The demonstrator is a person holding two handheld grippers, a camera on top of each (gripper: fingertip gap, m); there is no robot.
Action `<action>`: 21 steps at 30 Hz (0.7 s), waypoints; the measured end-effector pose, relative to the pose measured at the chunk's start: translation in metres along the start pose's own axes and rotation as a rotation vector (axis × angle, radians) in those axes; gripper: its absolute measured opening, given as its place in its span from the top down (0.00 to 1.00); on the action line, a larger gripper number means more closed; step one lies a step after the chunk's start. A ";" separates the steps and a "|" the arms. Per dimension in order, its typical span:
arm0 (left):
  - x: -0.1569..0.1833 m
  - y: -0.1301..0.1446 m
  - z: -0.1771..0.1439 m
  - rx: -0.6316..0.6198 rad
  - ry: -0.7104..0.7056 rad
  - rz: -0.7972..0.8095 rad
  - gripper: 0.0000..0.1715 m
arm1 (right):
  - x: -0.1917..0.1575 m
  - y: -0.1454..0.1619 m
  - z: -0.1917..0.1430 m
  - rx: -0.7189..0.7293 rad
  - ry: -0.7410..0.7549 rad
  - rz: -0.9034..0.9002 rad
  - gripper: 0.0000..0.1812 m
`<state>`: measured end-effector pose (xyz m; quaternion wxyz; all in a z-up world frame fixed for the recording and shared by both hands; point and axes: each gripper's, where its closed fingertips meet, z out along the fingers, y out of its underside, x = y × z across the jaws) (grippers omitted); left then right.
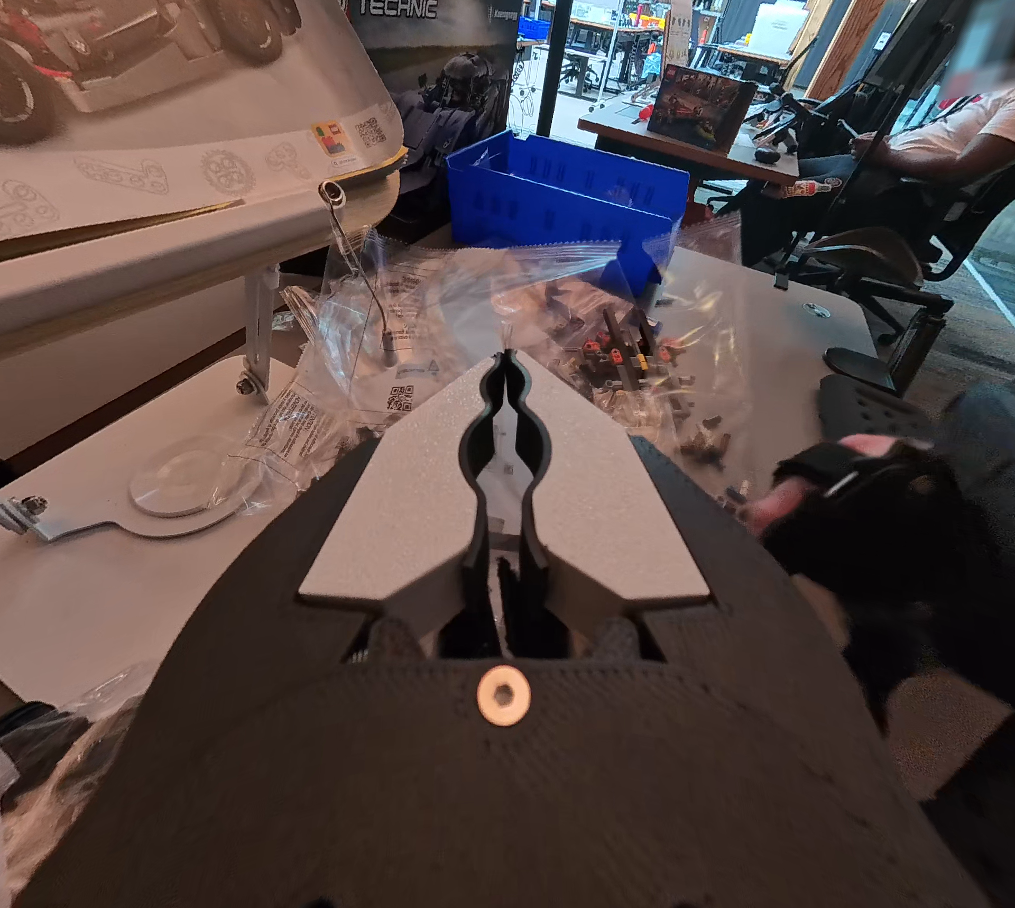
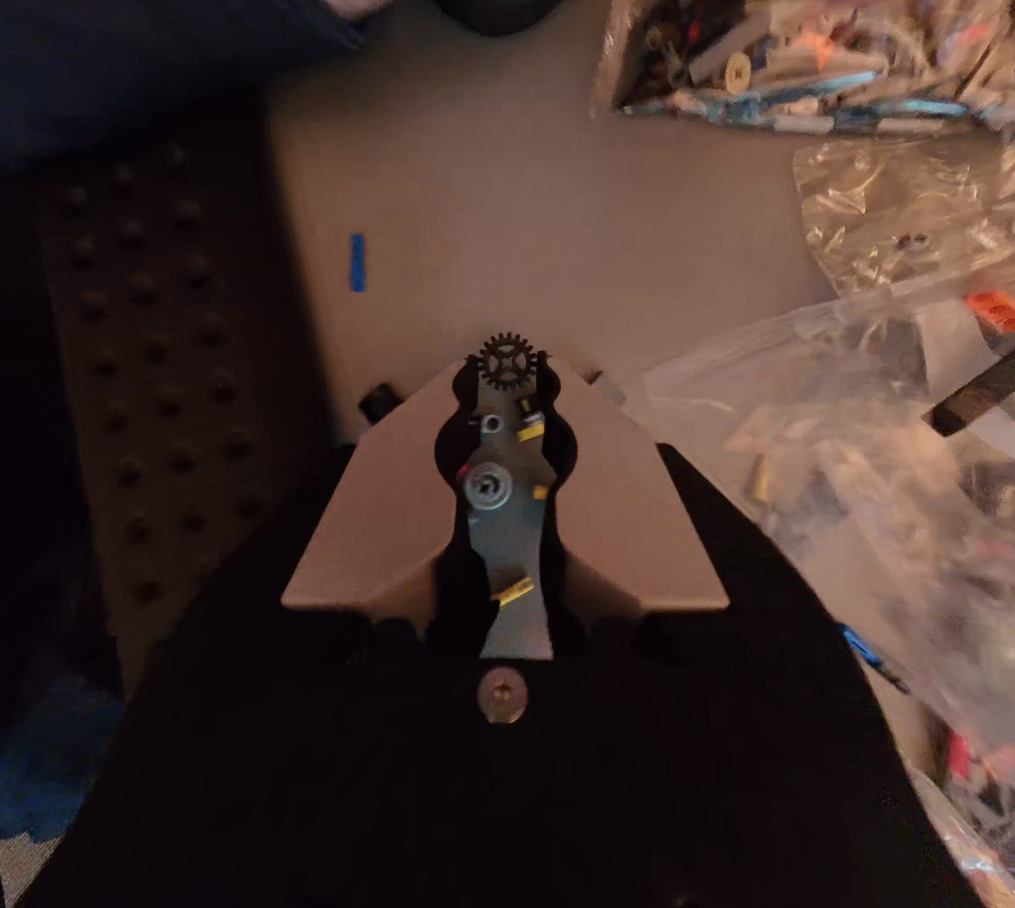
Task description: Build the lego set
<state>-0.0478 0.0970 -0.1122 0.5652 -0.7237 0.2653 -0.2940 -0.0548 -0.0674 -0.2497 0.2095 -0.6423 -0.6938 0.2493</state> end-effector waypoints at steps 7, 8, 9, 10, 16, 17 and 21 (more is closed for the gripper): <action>0.006 0.005 0.007 -0.021 0.020 0.004 1.00 | 0.045 -0.054 -0.103 0.353 0.217 0.051 0.90; 0.008 0.006 0.008 -0.025 0.022 0.008 1.00 | 0.059 -0.053 -0.109 0.358 0.243 0.075 0.90; 0.009 0.006 0.008 -0.027 0.025 0.011 1.00 | 0.073 -0.050 -0.111 0.356 0.277 0.098 0.90; 0.010 0.006 0.009 -0.029 0.025 0.014 1.00 | 0.088 -0.046 -0.112 0.349 0.315 0.116 0.90; 0.009 0.007 0.010 -0.033 0.024 0.015 1.00 | 0.116 -0.035 -0.114 0.308 0.450 0.115 0.82; 0.008 0.007 0.010 -0.034 0.024 0.015 1.00 | 0.112 -0.038 -0.119 0.325 0.465 0.091 0.83; 0.008 0.008 0.011 -0.035 0.024 0.014 1.00 | 0.076 -0.041 -0.123 0.325 0.392 -0.014 0.92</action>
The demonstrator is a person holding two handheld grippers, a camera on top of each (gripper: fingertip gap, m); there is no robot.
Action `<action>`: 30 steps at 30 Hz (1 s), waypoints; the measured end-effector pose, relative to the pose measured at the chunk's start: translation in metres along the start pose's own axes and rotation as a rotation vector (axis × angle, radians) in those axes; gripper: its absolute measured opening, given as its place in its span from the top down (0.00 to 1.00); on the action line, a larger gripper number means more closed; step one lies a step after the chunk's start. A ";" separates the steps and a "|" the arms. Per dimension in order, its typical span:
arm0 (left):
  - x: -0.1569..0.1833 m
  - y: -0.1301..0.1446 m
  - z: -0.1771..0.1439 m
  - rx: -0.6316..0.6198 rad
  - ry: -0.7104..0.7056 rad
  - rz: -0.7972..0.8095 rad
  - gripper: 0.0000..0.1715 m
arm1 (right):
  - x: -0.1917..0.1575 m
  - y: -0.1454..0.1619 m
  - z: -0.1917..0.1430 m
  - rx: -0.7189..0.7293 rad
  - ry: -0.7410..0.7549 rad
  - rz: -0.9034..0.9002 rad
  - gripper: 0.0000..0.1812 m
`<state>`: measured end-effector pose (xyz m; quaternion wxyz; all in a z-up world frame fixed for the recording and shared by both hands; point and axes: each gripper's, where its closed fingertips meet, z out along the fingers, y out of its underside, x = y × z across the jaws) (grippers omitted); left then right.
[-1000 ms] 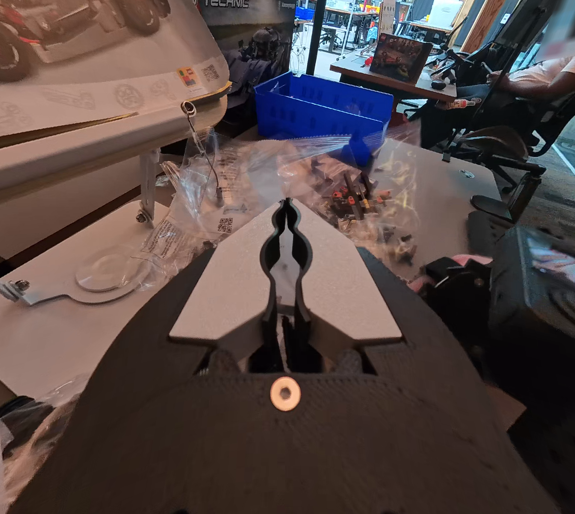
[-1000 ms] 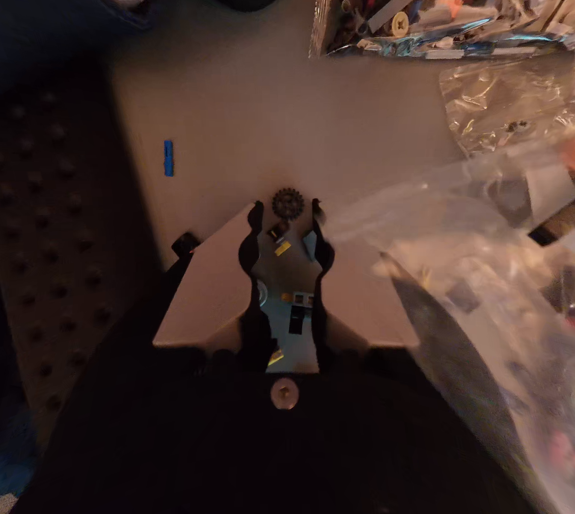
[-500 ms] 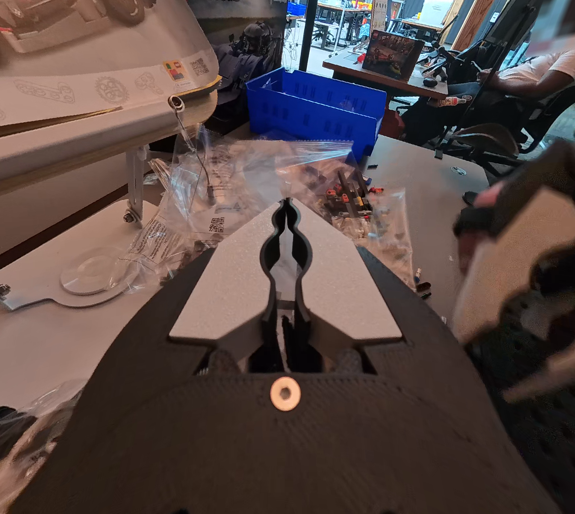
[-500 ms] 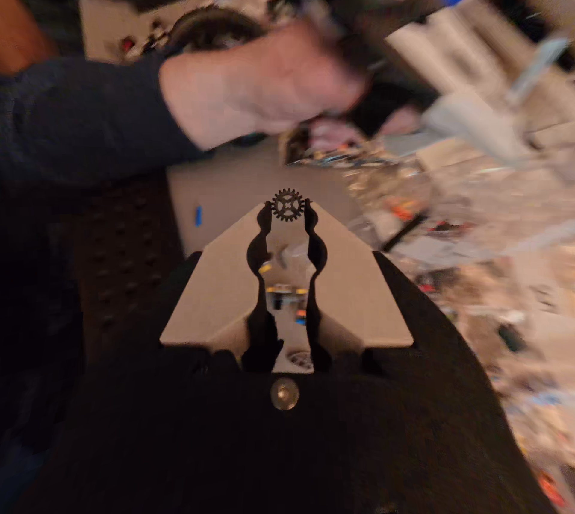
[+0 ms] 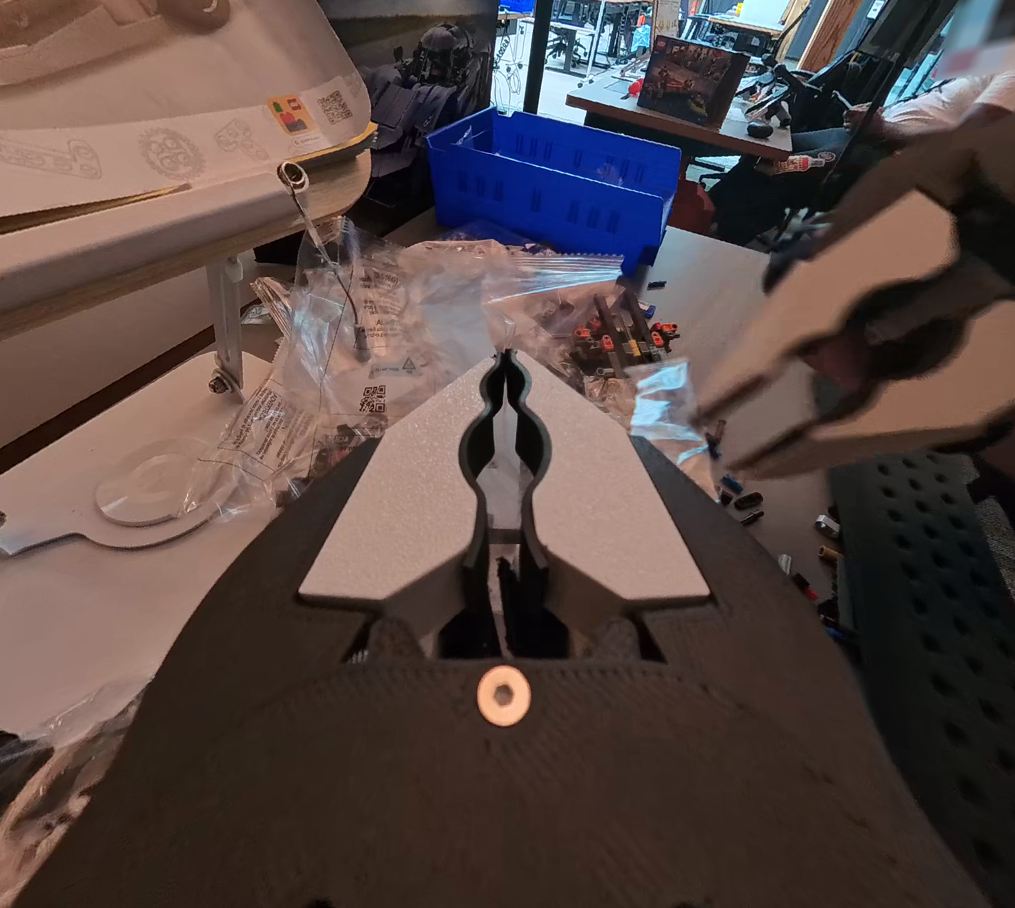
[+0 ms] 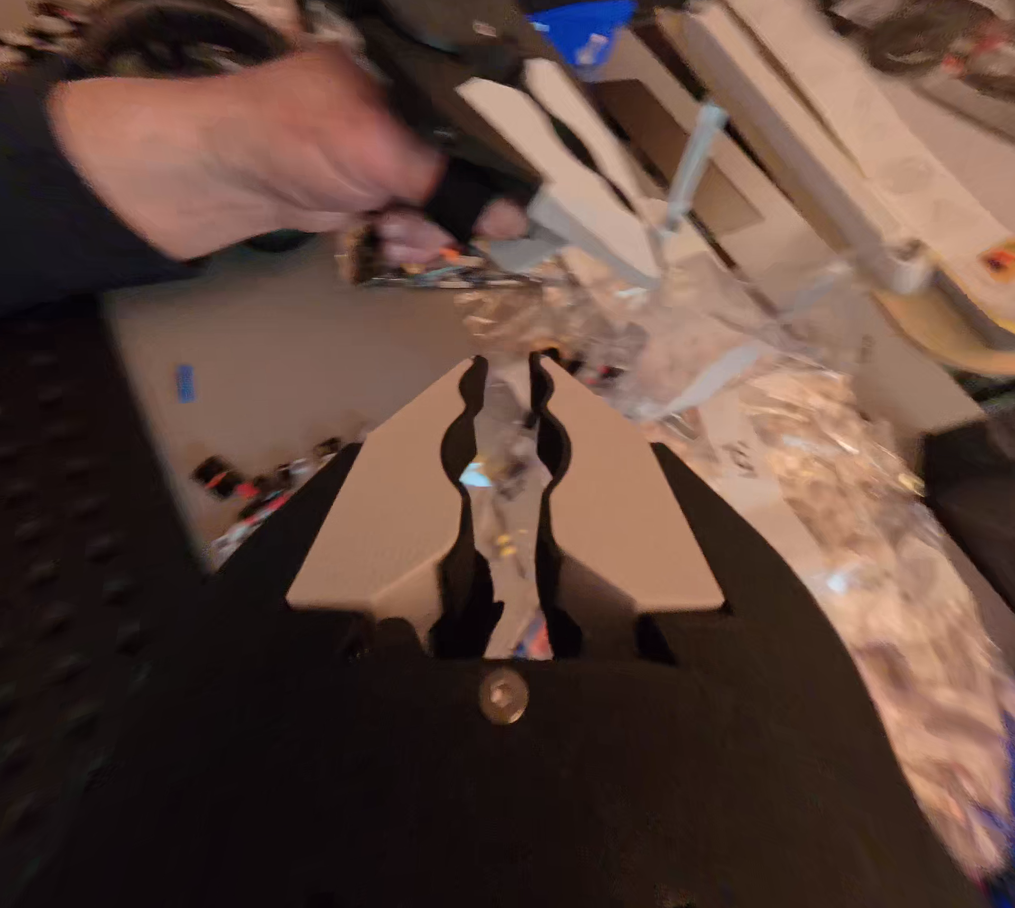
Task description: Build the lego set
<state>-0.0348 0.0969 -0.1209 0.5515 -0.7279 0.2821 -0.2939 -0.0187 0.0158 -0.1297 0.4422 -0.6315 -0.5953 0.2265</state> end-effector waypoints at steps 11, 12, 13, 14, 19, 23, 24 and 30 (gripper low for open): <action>-0.001 0.001 0.000 -0.003 -0.013 0.004 1.00 | -0.082 0.085 0.067 -0.417 -0.205 0.081 0.87; -0.001 0.001 -0.001 -0.002 -0.012 0.003 1.00 | -0.080 0.087 0.072 -0.421 -0.189 0.103 0.87; -0.001 0.001 -0.001 -0.001 -0.011 0.002 1.00 | -0.077 0.091 0.075 -0.439 -0.173 0.120 0.87; -0.002 0.001 0.000 -0.002 -0.012 0.004 1.00 | -0.075 0.095 0.078 -0.460 -0.159 0.128 0.86; -0.001 0.001 0.000 -0.006 -0.012 0.010 1.00 | -0.078 0.104 0.084 -0.496 -0.168 0.163 0.91; -0.001 0.000 -0.001 -0.005 -0.013 0.011 1.00 | -0.082 0.101 0.083 -0.472 -0.180 0.138 0.92; -0.001 0.000 -0.001 -0.003 -0.012 0.009 1.00 | -0.083 0.097 0.081 -0.453 -0.186 0.136 0.92; -0.001 0.001 -0.001 -0.002 -0.009 0.005 1.00 | -0.074 0.042 0.048 -0.231 -0.216 0.146 0.92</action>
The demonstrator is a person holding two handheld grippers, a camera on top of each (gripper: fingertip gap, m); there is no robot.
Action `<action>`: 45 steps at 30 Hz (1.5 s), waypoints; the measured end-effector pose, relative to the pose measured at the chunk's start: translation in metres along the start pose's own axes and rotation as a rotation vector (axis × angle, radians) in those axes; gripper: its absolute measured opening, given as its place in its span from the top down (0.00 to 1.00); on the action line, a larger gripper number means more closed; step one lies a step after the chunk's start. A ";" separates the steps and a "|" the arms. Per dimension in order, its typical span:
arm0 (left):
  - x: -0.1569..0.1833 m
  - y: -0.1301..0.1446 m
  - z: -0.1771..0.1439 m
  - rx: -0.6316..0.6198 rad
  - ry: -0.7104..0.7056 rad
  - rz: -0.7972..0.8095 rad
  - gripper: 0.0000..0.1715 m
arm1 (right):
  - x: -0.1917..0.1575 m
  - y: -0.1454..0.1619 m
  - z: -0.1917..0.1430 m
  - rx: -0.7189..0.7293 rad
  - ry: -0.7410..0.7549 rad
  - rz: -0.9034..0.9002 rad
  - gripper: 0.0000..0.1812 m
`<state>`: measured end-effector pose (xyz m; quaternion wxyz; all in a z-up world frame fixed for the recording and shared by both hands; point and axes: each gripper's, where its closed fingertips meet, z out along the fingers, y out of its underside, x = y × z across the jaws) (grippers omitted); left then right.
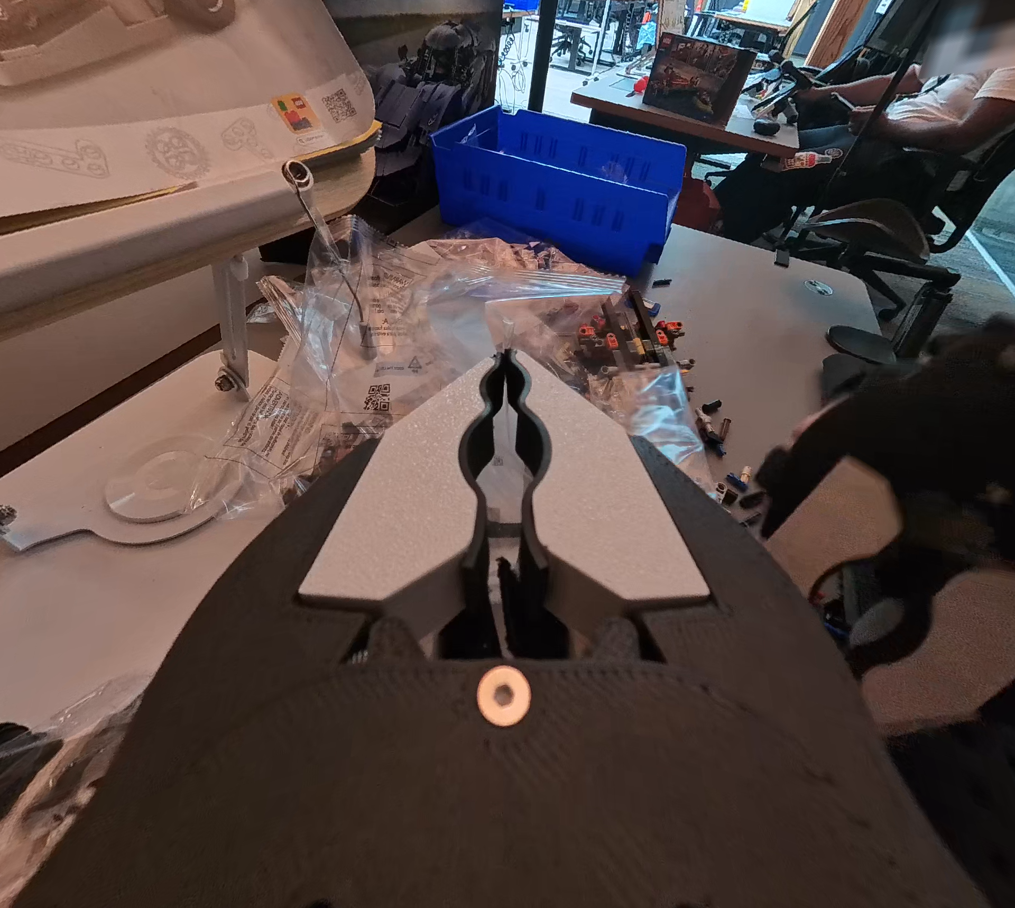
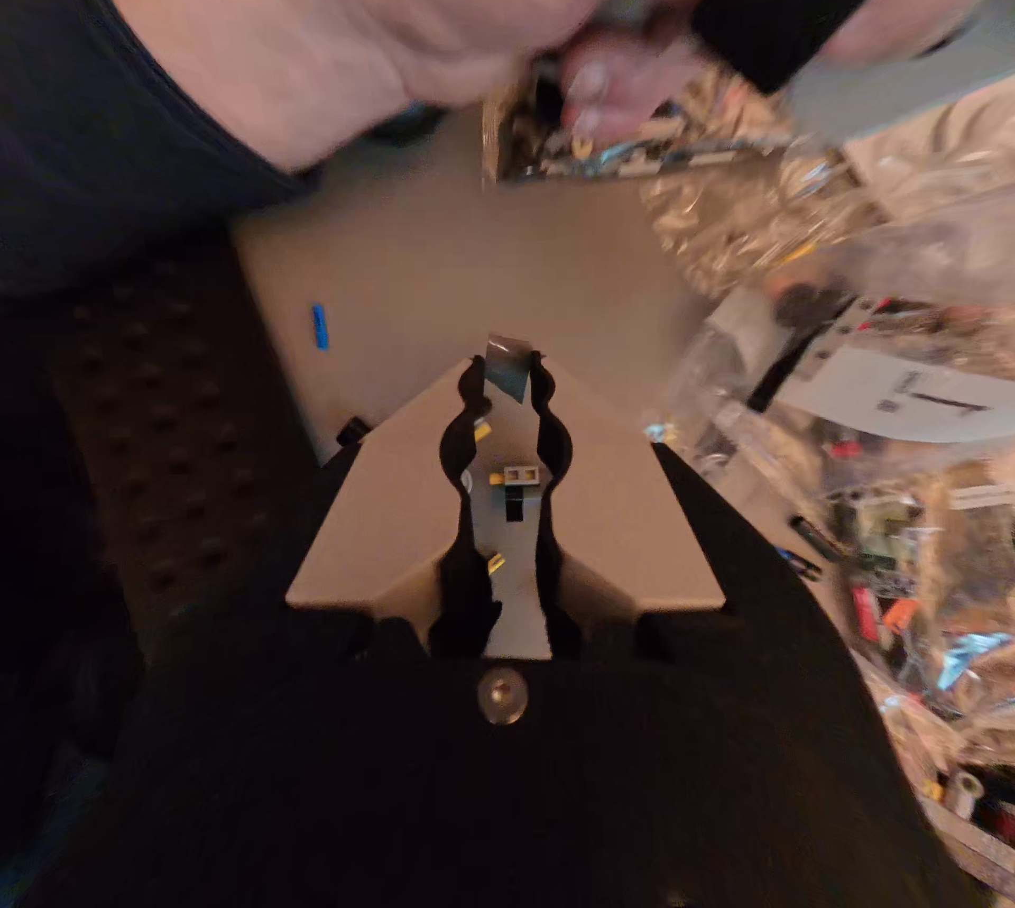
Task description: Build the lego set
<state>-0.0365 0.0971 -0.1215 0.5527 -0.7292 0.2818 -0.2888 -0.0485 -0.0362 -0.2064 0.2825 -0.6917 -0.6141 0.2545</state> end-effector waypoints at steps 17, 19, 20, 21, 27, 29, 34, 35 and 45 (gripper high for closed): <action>0.001 0.002 0.002 -0.010 0.005 0.008 1.00 | 0.096 -0.022 -0.054 0.162 0.305 0.074 0.86; 0.001 0.001 0.002 -0.009 0.004 0.007 1.00 | 0.071 -0.028 -0.058 0.180 0.243 0.012 0.89; 0.001 0.001 0.002 -0.009 0.003 0.006 1.00 | 0.053 -0.027 -0.055 0.166 0.181 -0.019 0.92; 0.000 0.002 0.002 -0.009 0.003 0.005 1.00 | 0.036 -0.022 -0.049 0.128 0.123 -0.045 0.93; 0.001 0.003 0.002 -0.013 0.001 0.009 1.00 | -0.009 0.029 0.008 -0.148 0.016 -0.076 0.89; 0.002 0.003 0.002 -0.014 -0.001 0.012 1.00 | -0.011 0.039 0.021 -0.184 0.001 -0.045 0.89; 0.001 0.003 0.002 -0.014 0.001 0.009 1.00 | -0.011 0.056 0.033 -0.254 -0.027 -0.030 0.88; 0.001 0.003 0.002 -0.014 0.002 0.009 1.00 | -0.011 0.057 0.034 -0.261 -0.033 -0.034 0.89; 0.000 0.002 0.001 -0.011 0.000 0.011 1.00 | -0.040 0.035 0.043 -0.168 -0.077 -0.109 0.91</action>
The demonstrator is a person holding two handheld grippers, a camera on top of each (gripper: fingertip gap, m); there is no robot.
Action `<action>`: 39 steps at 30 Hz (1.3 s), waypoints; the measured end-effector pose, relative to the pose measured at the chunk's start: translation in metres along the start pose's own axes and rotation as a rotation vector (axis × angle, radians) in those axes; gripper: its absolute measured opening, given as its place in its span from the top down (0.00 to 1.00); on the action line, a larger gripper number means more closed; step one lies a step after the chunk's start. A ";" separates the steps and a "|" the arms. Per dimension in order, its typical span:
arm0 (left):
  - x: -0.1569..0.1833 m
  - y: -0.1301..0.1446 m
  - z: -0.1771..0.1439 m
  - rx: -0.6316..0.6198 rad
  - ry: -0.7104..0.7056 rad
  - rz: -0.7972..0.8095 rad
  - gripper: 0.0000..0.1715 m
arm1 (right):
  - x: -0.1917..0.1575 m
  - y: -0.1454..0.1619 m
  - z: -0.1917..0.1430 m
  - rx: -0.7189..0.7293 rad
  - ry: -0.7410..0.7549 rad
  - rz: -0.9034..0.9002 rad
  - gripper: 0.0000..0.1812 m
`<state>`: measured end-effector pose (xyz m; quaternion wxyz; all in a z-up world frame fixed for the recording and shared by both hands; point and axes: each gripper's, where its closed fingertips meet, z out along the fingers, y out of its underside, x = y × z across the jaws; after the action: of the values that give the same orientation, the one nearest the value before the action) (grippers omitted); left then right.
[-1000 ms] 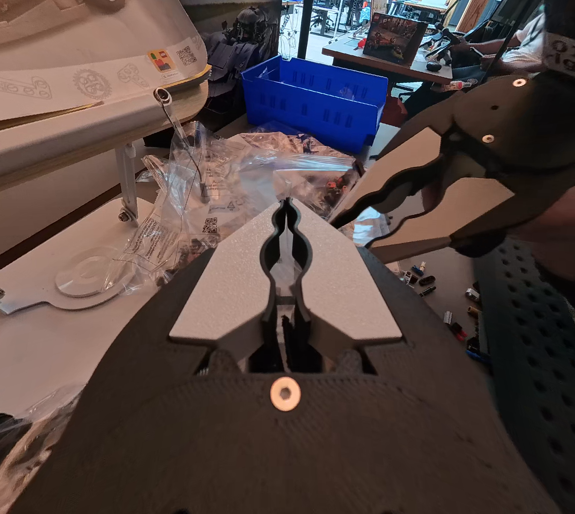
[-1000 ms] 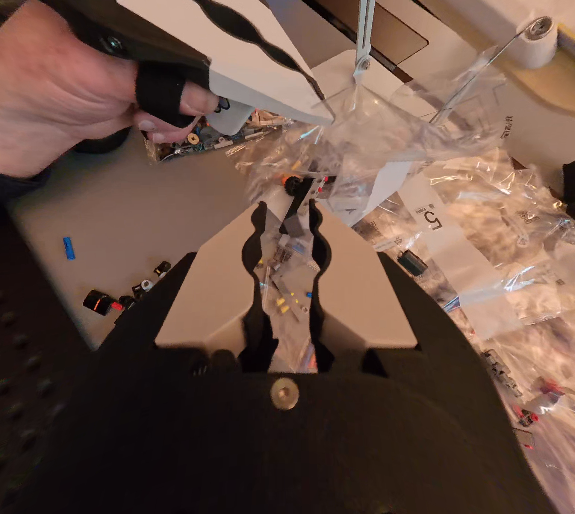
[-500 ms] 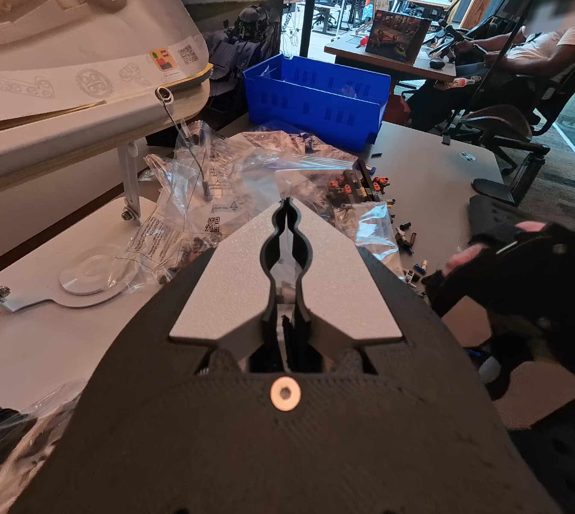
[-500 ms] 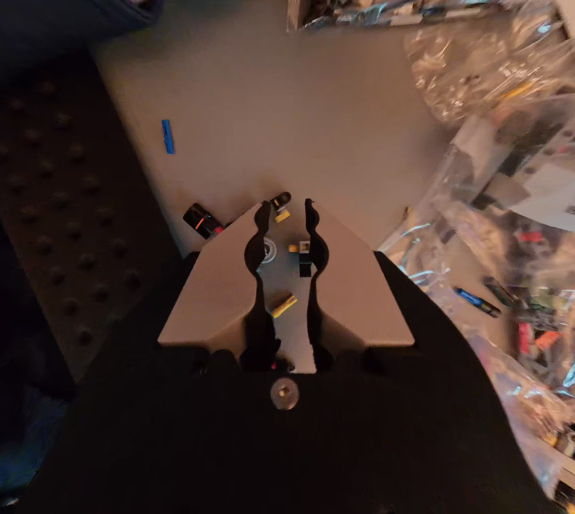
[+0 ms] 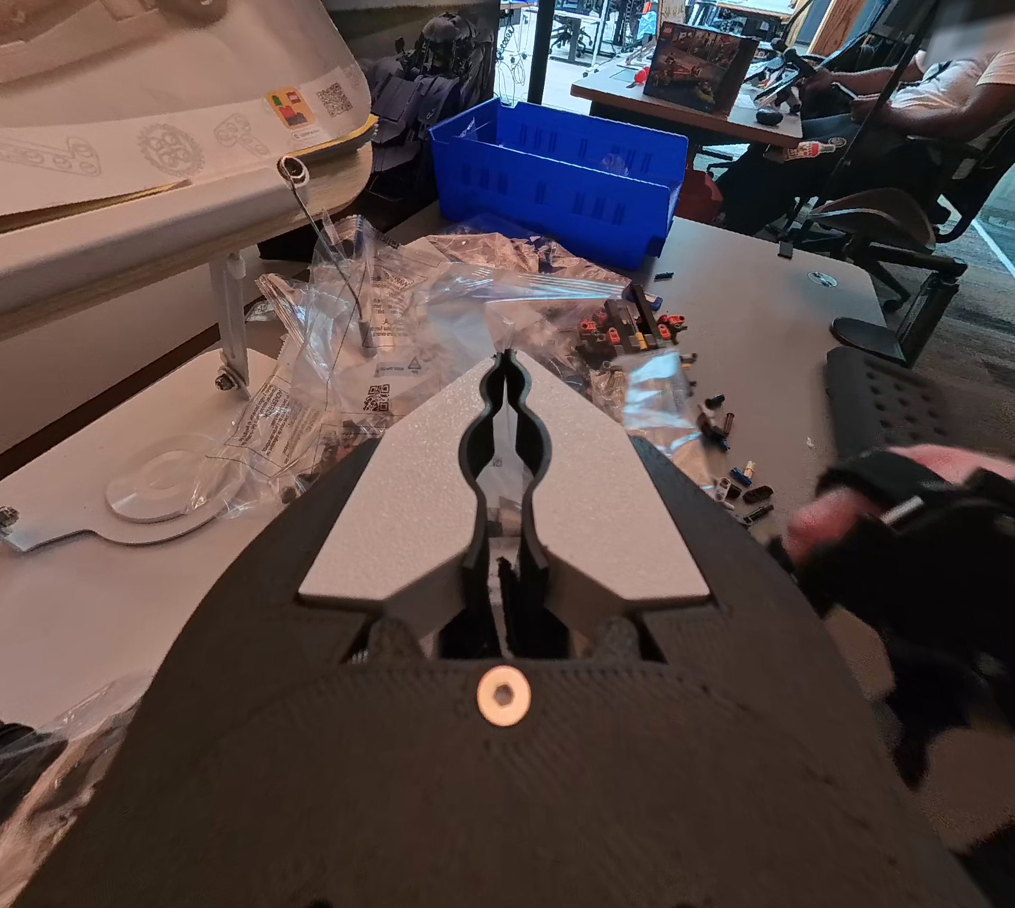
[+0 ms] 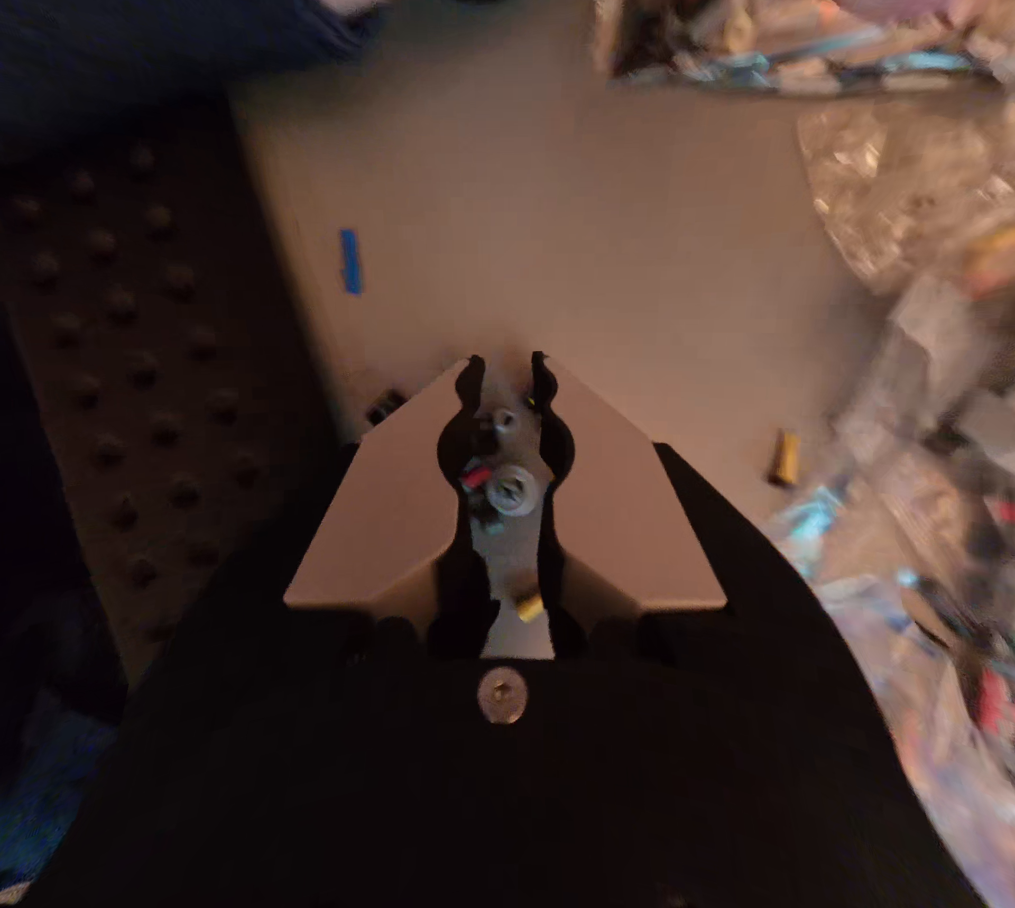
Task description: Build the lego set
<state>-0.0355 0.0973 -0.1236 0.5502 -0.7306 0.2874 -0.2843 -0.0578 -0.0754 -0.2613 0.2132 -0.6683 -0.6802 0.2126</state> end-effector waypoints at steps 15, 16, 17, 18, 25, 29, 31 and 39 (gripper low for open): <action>-0.001 -0.003 -0.003 0.011 -0.001 -0.002 1.00 | -0.055 -0.021 0.033 -0.018 -0.195 -0.064 0.95; -0.001 -0.003 -0.003 0.011 -0.001 -0.001 1.00 | -0.054 -0.021 0.034 -0.019 -0.186 -0.069 0.96; -0.001 -0.003 -0.003 0.011 -0.002 0.000 1.00 | -0.054 -0.021 0.034 -0.019 -0.176 -0.076 0.98; -0.001 -0.003 -0.004 0.012 -0.002 0.001 1.00 | -0.054 -0.021 0.034 -0.019 -0.168 -0.083 0.98; -0.002 -0.005 -0.006 0.018 -0.003 -0.004 1.00 | -0.051 -0.026 0.026 0.031 -0.120 -0.102 0.98; -0.004 -0.005 -0.007 0.021 -0.004 -0.008 1.00 | -0.032 -0.033 -0.005 0.110 -0.044 -0.082 0.99; -0.005 -0.004 -0.007 0.020 -0.004 -0.008 1.00 | -0.008 -0.034 -0.028 0.151 0.047 -0.059 0.99; -0.004 -0.003 -0.006 0.016 0.005 -0.003 1.00 | 0.093 -0.021 -0.103 0.233 0.366 0.079 0.99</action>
<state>-0.0419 0.0970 -0.1201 0.5548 -0.7261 0.2855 -0.2889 -0.0177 0.0176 -0.1644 0.4004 -0.6926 -0.5744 0.1731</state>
